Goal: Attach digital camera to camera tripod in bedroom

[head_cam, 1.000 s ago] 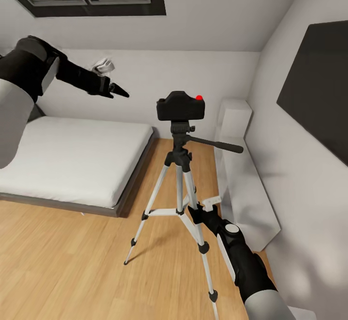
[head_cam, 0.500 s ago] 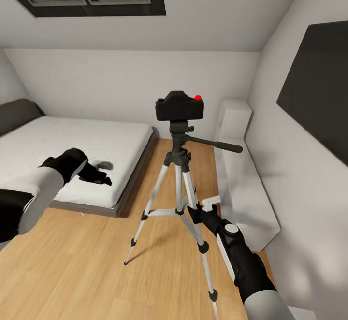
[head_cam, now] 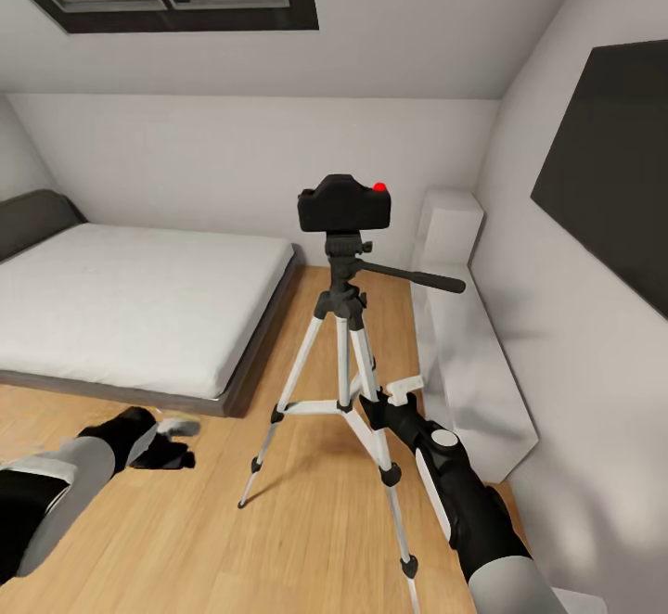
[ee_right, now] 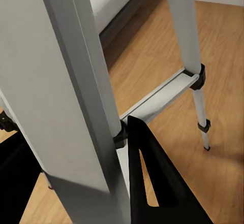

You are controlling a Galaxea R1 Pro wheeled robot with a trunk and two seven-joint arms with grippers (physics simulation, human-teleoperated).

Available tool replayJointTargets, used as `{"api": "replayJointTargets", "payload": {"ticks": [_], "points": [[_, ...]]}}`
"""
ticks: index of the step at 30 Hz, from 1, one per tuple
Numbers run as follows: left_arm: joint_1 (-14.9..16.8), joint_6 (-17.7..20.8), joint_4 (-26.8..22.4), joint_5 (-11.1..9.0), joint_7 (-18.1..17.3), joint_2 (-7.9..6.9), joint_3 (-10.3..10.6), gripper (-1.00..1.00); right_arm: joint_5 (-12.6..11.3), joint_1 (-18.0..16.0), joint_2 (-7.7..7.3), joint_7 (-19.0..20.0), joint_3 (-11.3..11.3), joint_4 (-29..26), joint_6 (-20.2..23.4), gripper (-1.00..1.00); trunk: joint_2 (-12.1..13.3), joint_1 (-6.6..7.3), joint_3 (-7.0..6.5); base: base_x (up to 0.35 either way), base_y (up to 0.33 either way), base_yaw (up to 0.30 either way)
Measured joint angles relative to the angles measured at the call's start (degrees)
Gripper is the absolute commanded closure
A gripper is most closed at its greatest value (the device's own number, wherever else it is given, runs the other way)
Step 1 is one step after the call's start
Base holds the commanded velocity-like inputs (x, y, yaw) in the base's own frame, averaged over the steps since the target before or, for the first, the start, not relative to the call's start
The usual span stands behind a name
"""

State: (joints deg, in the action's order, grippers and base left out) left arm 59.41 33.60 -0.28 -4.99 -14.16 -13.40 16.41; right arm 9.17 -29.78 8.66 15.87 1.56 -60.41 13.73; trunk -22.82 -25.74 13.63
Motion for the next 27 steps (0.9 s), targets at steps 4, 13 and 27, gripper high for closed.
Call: {"api": "replayJointTargets", "payload": {"ticks": [4,13,27], "points": [[-9.67,-10.75,0.19,-8.78,0.8,-0.59,-0.09,-1.0,0.04,-0.01,0.01,0.0,0.01,0.01,0.04,1.0,0.0,0.0,0.0,0.0,0.0,0.0],[-23.86,-21.68,0.26,-23.19,1.09,-0.16,0.11,-1.0,0.02,-0.01,0.01,0.0,0.02,-0.03,0.07,1.0,-0.01,0.0,0.0,0.0,0.0,0.0],[-37.91,-28.8,0.3,-26.42,4.7,2.12,-0.09,-1.0,-0.02,-0.01,0.01,-0.02,-0.08,0.02,0.08,1.0,-0.01,-0.01,0.0,0.0,0.0,0.0]]}}
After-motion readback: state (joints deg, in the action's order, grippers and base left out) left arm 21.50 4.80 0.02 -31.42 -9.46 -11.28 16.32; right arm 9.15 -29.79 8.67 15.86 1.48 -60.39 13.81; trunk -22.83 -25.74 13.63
